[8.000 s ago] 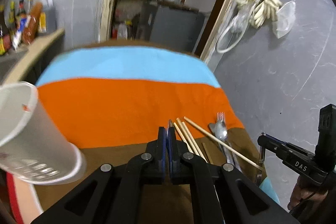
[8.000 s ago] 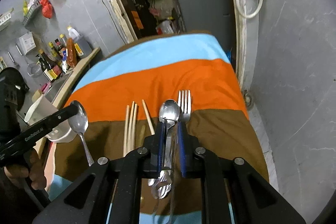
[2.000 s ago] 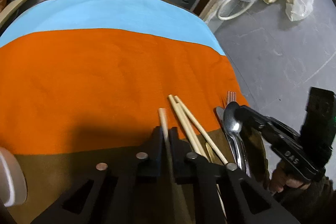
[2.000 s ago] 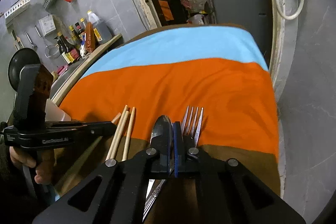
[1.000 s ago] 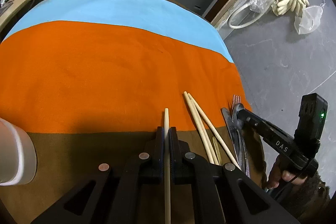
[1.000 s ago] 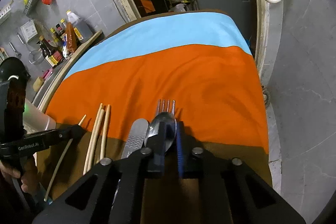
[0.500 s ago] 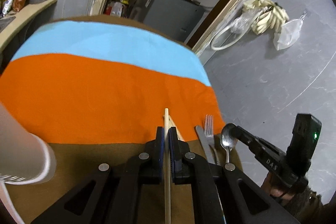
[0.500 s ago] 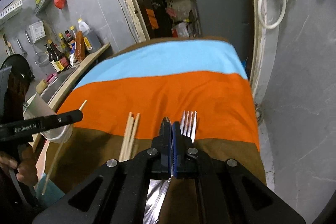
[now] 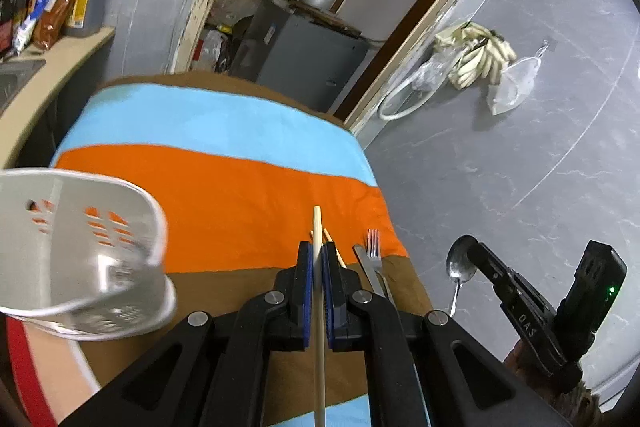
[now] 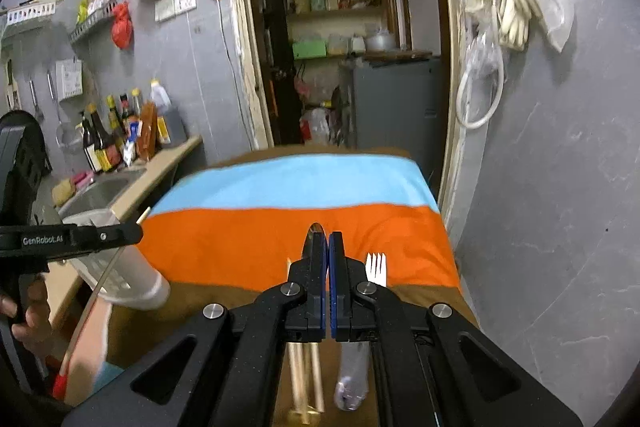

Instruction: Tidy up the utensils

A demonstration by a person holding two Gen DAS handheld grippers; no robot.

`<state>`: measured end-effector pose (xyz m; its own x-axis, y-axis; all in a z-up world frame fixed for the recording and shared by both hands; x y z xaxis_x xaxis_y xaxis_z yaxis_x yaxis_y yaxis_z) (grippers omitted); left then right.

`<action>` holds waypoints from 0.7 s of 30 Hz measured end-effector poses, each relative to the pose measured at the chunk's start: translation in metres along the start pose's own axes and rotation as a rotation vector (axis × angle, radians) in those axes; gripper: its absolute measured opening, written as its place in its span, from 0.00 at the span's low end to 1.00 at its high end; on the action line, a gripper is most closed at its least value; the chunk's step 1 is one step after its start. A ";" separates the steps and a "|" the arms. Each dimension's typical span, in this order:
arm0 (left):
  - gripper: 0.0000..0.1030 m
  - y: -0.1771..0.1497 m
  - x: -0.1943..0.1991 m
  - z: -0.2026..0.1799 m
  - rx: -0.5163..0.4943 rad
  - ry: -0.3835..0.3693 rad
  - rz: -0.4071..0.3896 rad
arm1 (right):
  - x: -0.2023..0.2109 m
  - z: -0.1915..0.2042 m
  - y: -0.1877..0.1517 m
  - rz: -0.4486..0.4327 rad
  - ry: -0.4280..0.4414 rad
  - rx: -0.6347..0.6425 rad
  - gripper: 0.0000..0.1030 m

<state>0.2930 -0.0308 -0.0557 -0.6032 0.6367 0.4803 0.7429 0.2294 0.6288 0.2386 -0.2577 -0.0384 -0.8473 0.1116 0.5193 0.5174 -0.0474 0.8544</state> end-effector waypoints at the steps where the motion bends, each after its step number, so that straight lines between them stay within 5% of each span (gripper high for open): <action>1: 0.05 0.003 0.009 0.001 -0.003 -0.003 -0.012 | 0.005 0.005 0.005 -0.014 0.000 0.001 0.01; 7: 0.05 0.026 0.061 0.019 0.007 0.012 -0.109 | 0.028 0.050 0.031 -0.097 0.033 0.025 0.01; 21: 0.05 0.096 0.167 0.092 0.026 0.178 -0.404 | 0.045 0.177 0.093 -0.295 0.135 0.061 0.01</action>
<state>0.2905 0.1649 0.0287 -0.8855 0.3564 0.2982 0.4430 0.4537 0.7733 0.2704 -0.0812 0.0614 -0.9678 -0.0215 0.2510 0.2503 0.0276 0.9678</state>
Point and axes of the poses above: each gripper's, at about its wrist camera, not at the fingertips, and x roughly against the way its jaws point, z to its left, y to its top, the point moved 4 cm from there along -x, roughly the way its jaws point, and after that the axes turned 12 degrees about -y, right-handed, at the moved point
